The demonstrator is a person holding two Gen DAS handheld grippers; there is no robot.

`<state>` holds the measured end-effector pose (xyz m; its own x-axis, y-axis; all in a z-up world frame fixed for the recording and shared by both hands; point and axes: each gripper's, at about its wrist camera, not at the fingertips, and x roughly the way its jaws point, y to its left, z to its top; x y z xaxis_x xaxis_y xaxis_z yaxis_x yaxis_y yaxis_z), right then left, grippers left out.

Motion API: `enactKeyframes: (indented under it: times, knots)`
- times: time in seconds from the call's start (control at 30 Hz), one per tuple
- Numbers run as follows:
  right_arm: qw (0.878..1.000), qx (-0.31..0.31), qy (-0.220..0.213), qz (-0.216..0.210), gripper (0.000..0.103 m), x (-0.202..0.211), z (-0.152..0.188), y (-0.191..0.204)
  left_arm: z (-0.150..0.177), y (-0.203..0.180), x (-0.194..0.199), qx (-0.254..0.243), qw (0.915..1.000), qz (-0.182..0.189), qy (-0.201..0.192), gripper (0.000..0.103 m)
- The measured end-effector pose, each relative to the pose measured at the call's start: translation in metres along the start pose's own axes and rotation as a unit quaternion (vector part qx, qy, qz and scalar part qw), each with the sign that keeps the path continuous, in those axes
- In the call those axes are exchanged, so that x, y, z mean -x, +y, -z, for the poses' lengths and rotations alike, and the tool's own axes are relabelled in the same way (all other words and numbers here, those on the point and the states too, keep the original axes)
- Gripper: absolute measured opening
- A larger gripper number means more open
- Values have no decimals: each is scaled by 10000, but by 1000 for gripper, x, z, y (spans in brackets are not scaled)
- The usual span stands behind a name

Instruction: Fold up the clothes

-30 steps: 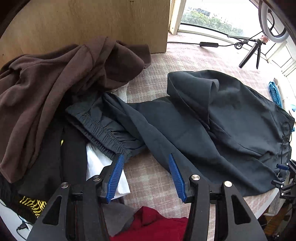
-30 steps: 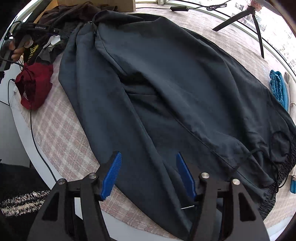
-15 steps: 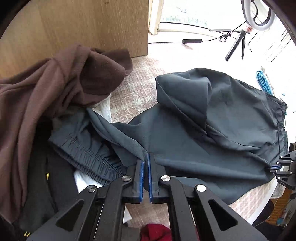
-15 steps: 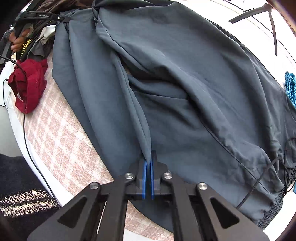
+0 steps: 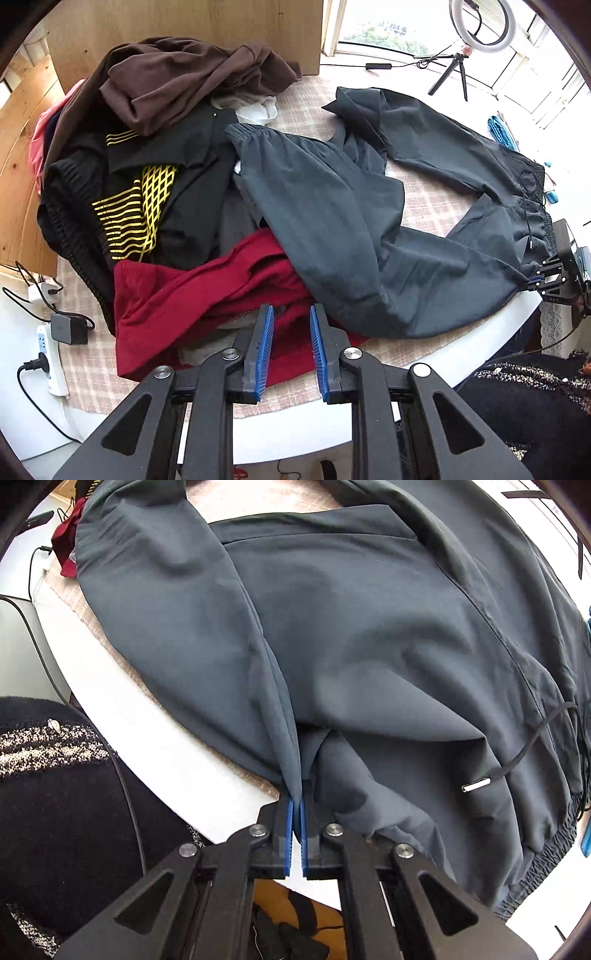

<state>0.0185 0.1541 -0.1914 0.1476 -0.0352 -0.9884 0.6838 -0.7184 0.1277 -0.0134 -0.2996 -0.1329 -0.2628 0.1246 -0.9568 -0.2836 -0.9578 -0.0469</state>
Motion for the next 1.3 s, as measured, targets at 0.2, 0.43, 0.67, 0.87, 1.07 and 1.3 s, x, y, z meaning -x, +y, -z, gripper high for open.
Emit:
enactKeyframes:
  times: [0.2, 0.43, 0.67, 0.87, 1.07, 1.3]
  knots:
    - [9998, 74, -140, 107, 3, 9, 0, 6, -67, -10, -16, -668, 9971, -279, -229, 55]
    - [9996, -131, -197, 126, 3, 3, -4, 9, -162, -17, -96, -1360, 9879, -494, 565, 56]
    - [9982, -466, -378, 30, 3, 12, -8, 2, -176, -47, -180, -2201, 9602, -572, 1622, 63]
    - [9967, -628, -504, 46, 3, 16, -10, -1, -163, -25, -164, -1742, 9715, -229, 1590, 4]
    - [9973, -481, -535, 165, 3, 26, -19, 3, -142, 15, -45, -1181, 9925, -90, 298, 4]
    - [9921, -538, -1075, 370, 3, 77, 5, 17, -56, 64, 75, -397, 9956, 21, -844, 4]
